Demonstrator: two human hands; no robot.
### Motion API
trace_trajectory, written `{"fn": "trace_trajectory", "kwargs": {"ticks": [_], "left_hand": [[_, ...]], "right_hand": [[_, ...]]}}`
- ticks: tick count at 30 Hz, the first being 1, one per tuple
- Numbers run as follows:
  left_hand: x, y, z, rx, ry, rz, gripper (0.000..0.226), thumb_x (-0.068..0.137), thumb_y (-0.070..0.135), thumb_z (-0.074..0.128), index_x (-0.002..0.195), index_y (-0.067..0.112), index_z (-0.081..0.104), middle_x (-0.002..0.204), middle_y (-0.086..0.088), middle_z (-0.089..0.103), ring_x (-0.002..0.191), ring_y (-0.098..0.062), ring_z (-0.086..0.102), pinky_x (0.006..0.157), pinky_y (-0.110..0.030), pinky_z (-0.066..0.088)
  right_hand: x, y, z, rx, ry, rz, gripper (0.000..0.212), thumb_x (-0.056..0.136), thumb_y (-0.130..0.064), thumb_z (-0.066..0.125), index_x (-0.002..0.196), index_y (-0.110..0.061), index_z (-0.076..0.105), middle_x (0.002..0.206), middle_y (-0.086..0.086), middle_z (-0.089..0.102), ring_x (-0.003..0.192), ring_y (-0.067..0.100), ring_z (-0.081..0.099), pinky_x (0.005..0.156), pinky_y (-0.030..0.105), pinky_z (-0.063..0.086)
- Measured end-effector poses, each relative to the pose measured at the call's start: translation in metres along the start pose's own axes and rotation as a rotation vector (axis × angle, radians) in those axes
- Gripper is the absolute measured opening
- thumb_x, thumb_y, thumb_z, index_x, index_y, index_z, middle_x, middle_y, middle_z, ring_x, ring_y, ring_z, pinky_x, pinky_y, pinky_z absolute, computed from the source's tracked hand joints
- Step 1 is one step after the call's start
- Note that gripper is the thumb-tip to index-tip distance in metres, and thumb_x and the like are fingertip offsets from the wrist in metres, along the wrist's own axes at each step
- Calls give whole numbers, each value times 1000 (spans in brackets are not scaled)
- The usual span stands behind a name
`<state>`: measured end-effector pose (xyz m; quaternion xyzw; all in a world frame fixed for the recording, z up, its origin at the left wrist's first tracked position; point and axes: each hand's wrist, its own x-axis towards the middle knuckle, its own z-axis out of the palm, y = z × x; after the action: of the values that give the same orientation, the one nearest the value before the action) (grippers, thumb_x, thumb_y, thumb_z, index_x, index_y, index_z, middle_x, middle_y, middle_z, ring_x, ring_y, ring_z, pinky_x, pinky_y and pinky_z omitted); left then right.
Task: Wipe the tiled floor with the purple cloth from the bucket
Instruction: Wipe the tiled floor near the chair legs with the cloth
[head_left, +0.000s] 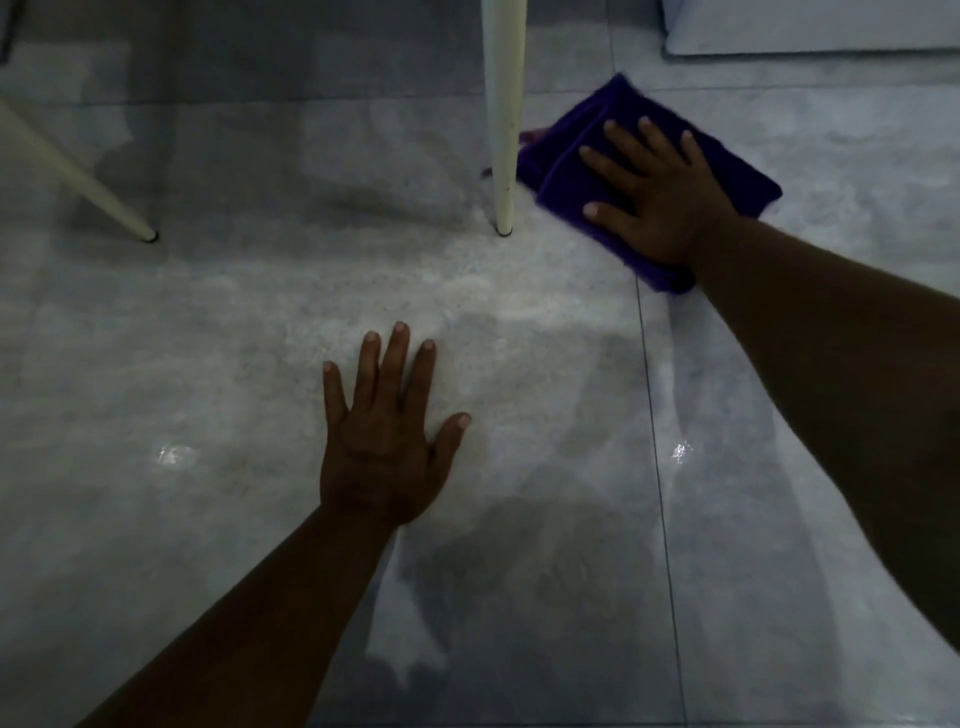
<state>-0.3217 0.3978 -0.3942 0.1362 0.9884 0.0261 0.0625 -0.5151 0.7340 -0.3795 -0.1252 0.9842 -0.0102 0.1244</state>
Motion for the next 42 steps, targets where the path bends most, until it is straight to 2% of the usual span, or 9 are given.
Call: {"fn": "trace_trajectory", "kwargs": {"ticks": [7, 10, 16, 20, 24, 28, 32, 36, 42], "left_hand": [[-1, -1, 0, 18, 1, -4, 75, 97, 63, 23, 158, 19, 22, 168, -9, 14, 155, -33, 12, 120, -64, 11], [0, -1, 1, 9, -14, -13, 75, 96, 63, 23, 158, 20, 19, 168, -8, 11, 155, -32, 10, 121, -64, 10], [1, 0, -1, 4, -49, -23, 76, 96, 65, 21, 158, 22, 16, 169, -9, 7, 156, -33, 7, 121, -64, 8], [1, 1, -2, -13, -55, -30, 75, 96, 65, 20, 158, 23, 13, 169, -7, 5, 156, -31, 4, 121, -64, 7], [2, 1, -3, -5, -58, -19, 77, 96, 67, 12, 159, 24, 6, 169, -7, -1, 156, -32, -1, 121, -64, 5], [1, -2, -3, -6, -93, -19, 78, 93, 68, 8, 159, 26, 3, 169, -5, -4, 155, -31, -5, 122, -63, 0], [3, 1, -7, -7, -160, -60, 77, 95, 68, 14, 159, 27, 2, 169, -3, -8, 155, -27, -9, 122, -61, -3], [-30, -3, -16, -105, -53, 7, 77, 93, 63, 27, 157, 20, 21, 167, -9, 14, 154, -32, 12, 121, -62, 6], [-110, -59, 0, -60, 90, -77, 75, 92, 58, 37, 151, 10, 35, 161, -19, 29, 149, -38, 25, 116, -61, 16]], "right_hand": [[-20, 4, 11, 122, 91, 438, 75, 92, -72, 12, 157, -36, 1, 168, 3, -2, 154, 35, -4, 120, 63, -2], [-62, -20, 23, 141, 109, 482, 74, 94, -70, 12, 157, -34, 1, 168, 6, 0, 153, 38, -2, 119, 66, 0], [-232, -107, 62, 38, 11, -106, 71, 96, -66, 24, 158, -33, 13, 168, 7, 7, 153, 38, 4, 117, 67, 13], [-344, -51, 81, -85, -45, -510, 73, 92, -67, 40, 155, -33, 26, 164, 4, 23, 152, 35, 19, 118, 61, 17], [-341, 27, 76, -67, -32, -79, 74, 94, -68, 23, 158, -35, 7, 164, 10, 21, 152, 37, 17, 118, 61, 18], [-296, -18, 74, 42, 78, 378, 77, 92, -70, 16, 158, -30, 12, 167, 8, 9, 153, 37, 7, 120, 62, 8], [-322, -89, 85, -23, 22, 70, 77, 93, -69, 26, 158, -28, 16, 167, 9, 8, 153, 38, 4, 119, 64, 10], [-422, -87, 98, -15, -50, -241, 75, 92, -69, 39, 155, -31, 27, 166, 4, 18, 154, 33, 10, 121, 59, 11], [-420, 28, 81, 9, -58, 125, 74, 93, -70, 20, 157, -37, 5, 162, 13, 23, 149, 42, 22, 114, 65, 23]]}}
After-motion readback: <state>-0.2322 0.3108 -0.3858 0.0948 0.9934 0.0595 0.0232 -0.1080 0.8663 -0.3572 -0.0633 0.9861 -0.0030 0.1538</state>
